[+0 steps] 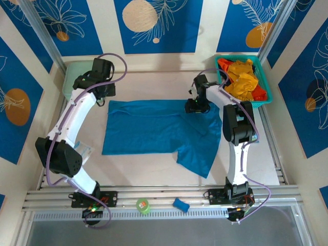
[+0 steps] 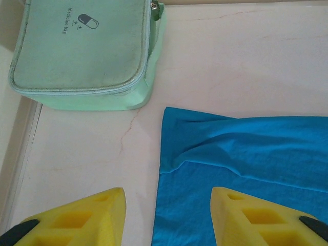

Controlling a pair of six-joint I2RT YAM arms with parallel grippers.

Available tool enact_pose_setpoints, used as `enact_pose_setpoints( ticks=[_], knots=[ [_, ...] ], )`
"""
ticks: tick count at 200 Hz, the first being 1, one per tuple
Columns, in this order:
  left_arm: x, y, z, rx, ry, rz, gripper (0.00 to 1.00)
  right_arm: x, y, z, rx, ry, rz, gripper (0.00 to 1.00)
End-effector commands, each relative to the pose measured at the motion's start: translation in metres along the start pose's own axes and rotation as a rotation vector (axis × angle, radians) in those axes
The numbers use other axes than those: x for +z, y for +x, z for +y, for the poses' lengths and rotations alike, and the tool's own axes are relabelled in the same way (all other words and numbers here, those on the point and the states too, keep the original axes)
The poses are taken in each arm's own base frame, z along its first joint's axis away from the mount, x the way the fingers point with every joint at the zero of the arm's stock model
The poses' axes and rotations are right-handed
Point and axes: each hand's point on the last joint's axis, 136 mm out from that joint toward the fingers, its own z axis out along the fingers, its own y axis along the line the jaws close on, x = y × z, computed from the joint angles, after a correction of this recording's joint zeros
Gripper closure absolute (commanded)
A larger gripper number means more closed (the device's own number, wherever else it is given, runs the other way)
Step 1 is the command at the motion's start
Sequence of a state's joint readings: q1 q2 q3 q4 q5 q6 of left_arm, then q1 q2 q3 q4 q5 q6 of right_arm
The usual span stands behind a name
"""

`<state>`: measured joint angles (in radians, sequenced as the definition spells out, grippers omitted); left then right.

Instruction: Fold and stack the t-shirts

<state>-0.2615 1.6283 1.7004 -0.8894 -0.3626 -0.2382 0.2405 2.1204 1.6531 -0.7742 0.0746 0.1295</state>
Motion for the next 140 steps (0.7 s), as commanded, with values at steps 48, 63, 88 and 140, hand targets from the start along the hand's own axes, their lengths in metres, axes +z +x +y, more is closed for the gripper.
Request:
enact_pose_setpoints(
  ticks=[48, 63, 88, 140],
  knots=[
    [0.002, 0.003, -0.009, 0.0, 0.023, 0.008, 0.53, 0.014, 0.007, 0.005, 0.002, -0.058, 0.055, 0.62],
    [0.002, 0.004, -0.009, 0.001, 0.024, 0.009, 0.53, 0.01, 0.007, 0.008, 0.004, -0.069, 0.049, 0.74],
    [-0.002, 0.003, -0.01, 0.002, 0.028, 0.001, 0.53, -0.002, 0.006, 0.014, 0.0, -0.075, 0.025, 0.93],
    [-0.009, 0.008, -0.009, 0.006, 0.031, -0.006, 0.53, -0.021, 0.021, 0.034, 0.014, -0.07, 0.014, 0.96]
  ],
)
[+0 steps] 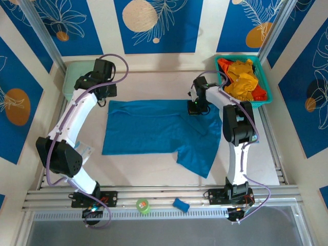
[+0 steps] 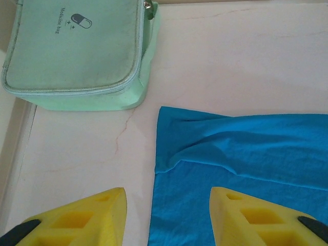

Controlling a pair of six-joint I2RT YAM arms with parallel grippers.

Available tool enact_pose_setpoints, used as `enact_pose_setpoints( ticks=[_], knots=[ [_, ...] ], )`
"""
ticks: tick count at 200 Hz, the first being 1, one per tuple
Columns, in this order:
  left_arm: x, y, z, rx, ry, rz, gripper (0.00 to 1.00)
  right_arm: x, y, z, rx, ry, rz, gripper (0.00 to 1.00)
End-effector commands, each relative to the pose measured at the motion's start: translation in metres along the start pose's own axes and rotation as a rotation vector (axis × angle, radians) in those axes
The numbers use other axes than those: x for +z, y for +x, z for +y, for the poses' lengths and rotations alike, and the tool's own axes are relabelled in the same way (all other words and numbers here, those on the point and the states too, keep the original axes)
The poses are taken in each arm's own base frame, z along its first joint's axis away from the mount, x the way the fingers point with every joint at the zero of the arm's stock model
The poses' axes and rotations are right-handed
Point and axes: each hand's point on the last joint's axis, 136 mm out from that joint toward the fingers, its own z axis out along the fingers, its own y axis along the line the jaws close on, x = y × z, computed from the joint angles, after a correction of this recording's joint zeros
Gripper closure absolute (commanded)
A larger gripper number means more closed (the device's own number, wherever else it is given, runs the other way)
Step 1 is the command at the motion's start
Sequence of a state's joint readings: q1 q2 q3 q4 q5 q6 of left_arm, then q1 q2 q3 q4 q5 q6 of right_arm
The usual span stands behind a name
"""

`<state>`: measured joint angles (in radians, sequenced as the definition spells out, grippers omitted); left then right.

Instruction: Fold and stack the t-shirts

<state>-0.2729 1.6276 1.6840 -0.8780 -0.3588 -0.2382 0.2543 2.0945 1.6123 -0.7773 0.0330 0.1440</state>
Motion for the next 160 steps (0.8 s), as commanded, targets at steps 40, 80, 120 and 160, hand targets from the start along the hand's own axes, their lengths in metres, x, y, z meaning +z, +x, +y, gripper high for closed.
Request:
enact_pose_setpoints(
  ticks=[40, 80, 120, 160],
  knots=[
    [-0.01, 0.014, -0.002, -0.001, 0.021, 0.0, 0.53, -0.014, 0.032, 0.053, 0.055, -0.004, 0.026, 0.92],
    [-0.009, 0.028, -0.006, -0.003, 0.031, 0.033, 0.48, -0.011, 0.057, 0.07, 0.074, 0.058, 0.086, 0.66],
    [-0.023, 0.058, 0.007, -0.059, -0.014, 0.108, 0.44, -0.035, 0.061, 0.073, 0.061, 0.094, 0.059, 0.65],
    [-0.031, 0.136, 0.03, -0.151, -0.072, 0.281, 0.54, -0.066, 0.06, 0.073, 0.049, 0.067, -0.025, 0.65]
  ],
)
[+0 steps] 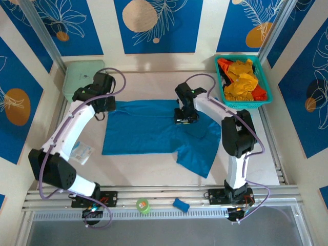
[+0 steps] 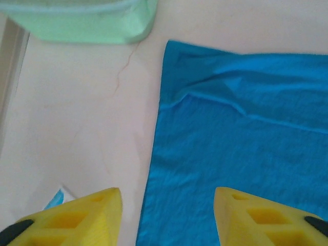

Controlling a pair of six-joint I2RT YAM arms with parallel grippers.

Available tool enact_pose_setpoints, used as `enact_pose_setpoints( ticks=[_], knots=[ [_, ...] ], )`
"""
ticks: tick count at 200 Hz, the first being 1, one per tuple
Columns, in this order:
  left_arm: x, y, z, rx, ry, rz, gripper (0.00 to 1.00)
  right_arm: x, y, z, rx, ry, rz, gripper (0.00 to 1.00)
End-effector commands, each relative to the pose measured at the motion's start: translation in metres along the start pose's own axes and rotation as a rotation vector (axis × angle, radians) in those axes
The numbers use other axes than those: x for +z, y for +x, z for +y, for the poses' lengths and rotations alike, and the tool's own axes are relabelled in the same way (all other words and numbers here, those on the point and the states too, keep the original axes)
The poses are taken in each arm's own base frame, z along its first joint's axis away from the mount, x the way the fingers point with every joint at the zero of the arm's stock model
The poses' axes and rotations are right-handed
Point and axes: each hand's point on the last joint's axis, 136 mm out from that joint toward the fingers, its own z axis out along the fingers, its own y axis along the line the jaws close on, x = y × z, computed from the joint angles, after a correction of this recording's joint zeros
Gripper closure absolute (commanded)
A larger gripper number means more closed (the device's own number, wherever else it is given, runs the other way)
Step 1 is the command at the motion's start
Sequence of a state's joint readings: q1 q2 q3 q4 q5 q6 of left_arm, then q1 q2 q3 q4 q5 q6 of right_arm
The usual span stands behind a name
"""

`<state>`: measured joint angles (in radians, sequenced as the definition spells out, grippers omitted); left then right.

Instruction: Fold and stack the t-shirts

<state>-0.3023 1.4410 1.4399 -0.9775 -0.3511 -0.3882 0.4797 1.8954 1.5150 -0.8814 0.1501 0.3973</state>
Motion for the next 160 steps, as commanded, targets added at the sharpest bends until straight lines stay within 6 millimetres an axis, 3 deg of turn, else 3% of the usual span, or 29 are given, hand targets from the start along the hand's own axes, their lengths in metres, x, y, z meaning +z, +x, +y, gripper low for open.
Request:
enact_pose_setpoints(
  ticks=[1, 39, 80, 123, 160],
  knots=[
    [-0.003, 0.057, 0.023, -0.081, -0.054, 0.143, 0.54, -0.028, 0.006, -0.005, 0.013, -0.008, -0.047, 0.65],
    [0.021, 0.132, 0.038, -0.267, -0.027, 0.284, 0.55, -0.05, 0.011, -0.013, 0.007, -0.057, -0.111, 0.65],
    [0.059, 0.181, 0.033, -0.421, -0.004, 0.449, 0.62, -0.062, 0.023, -0.017, 0.003, -0.098, -0.14, 0.66],
    [0.083, 0.208, 0.035, -0.469, -0.044, 0.529, 0.63, -0.067, 0.036, -0.028, 0.03, -0.117, -0.16, 0.66],
    [0.093, 0.206, 0.045, -0.497, -0.081, 0.499, 0.61, -0.068, 0.041, -0.033, 0.048, -0.133, -0.166, 0.64]
  ],
)
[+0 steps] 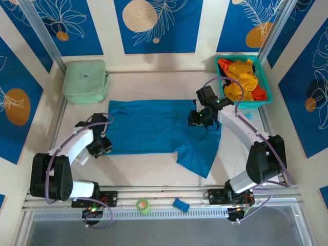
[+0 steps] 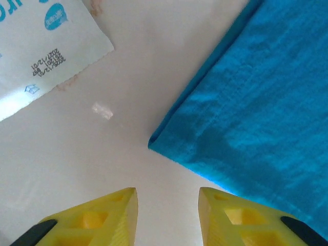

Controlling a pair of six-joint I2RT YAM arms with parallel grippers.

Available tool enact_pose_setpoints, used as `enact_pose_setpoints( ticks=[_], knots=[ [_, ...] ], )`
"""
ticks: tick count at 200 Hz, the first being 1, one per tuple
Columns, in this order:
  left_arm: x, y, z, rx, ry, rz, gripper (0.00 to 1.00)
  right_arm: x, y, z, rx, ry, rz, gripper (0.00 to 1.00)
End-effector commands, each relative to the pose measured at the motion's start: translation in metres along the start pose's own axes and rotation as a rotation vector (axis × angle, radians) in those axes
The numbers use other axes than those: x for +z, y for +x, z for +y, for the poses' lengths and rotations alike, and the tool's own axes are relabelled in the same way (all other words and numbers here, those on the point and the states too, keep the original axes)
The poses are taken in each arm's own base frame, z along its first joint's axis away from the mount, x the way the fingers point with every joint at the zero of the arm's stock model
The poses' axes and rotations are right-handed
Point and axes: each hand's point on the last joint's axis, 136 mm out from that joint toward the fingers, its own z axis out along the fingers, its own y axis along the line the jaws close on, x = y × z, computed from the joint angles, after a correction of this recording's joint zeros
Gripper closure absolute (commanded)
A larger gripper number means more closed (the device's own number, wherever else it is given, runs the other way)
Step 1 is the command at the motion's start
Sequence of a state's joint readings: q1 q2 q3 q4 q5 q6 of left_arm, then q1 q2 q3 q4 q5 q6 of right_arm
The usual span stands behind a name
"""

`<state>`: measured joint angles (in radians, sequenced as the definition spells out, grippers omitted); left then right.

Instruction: Fold and stack the t-shirts

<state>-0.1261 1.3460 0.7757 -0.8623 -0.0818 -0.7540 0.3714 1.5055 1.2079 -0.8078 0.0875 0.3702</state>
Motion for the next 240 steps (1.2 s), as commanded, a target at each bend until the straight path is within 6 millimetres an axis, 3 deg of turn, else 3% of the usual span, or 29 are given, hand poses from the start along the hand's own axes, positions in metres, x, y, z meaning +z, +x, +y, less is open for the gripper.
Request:
enact_pose_setpoints(
  ticks=[1, 59, 93, 120, 147, 171, 180, 192, 202, 220, 240],
  knots=[
    [0.004, -0.008, 0.002, -0.057, 0.005, -0.025, 0.61, -0.006, 0.001, 0.004, -0.005, -0.047, -0.016, 0.64],
    [0.025, -0.015, 0.0, -0.085, 0.03, -0.008, 0.57, -0.006, 0.005, 0.003, 0.001, -0.044, -0.005, 0.62],
    [0.042, -0.015, -0.004, -0.081, 0.031, 0.018, 0.58, -0.022, 0.005, 0.016, -0.084, -0.06, -0.051, 0.62],
    [0.052, -0.02, -0.015, -0.074, 0.062, 0.026, 0.62, -0.06, 0.005, 0.043, -0.28, -0.066, -0.223, 0.62],
    [0.055, -0.03, -0.027, -0.047, 0.084, 0.023, 0.69, -0.117, 0.005, 0.072, -0.409, -0.16, -0.451, 0.6],
    [0.056, -0.037, -0.038, -0.026, 0.117, 0.017, 0.79, -0.157, 0.021, 0.088, -0.514, -0.27, -0.528, 0.47],
    [0.057, -0.039, -0.04, -0.018, 0.121, 0.017, 0.85, -0.165, 0.032, 0.094, -0.606, -0.305, -0.528, 0.47],
    [0.056, -0.041, -0.043, -0.006, 0.13, 0.013, 0.93, -0.164, 0.049, 0.092, -0.744, -0.285, -0.497, 0.45],
    [0.056, -0.043, -0.044, 0.002, 0.137, 0.006, 1.0, -0.151, 0.064, 0.08, -0.85, -0.218, -0.43, 0.46],
    [0.055, -0.045, -0.046, 0.014, 0.145, -0.003, 1.0, -0.118, 0.107, 0.051, -1.119, -0.118, -0.222, 0.52],
    [0.052, -0.047, -0.048, 0.025, 0.161, -0.018, 1.0, -0.084, 0.142, 0.014, -1.372, 0.044, -0.047, 0.52]
  ],
)
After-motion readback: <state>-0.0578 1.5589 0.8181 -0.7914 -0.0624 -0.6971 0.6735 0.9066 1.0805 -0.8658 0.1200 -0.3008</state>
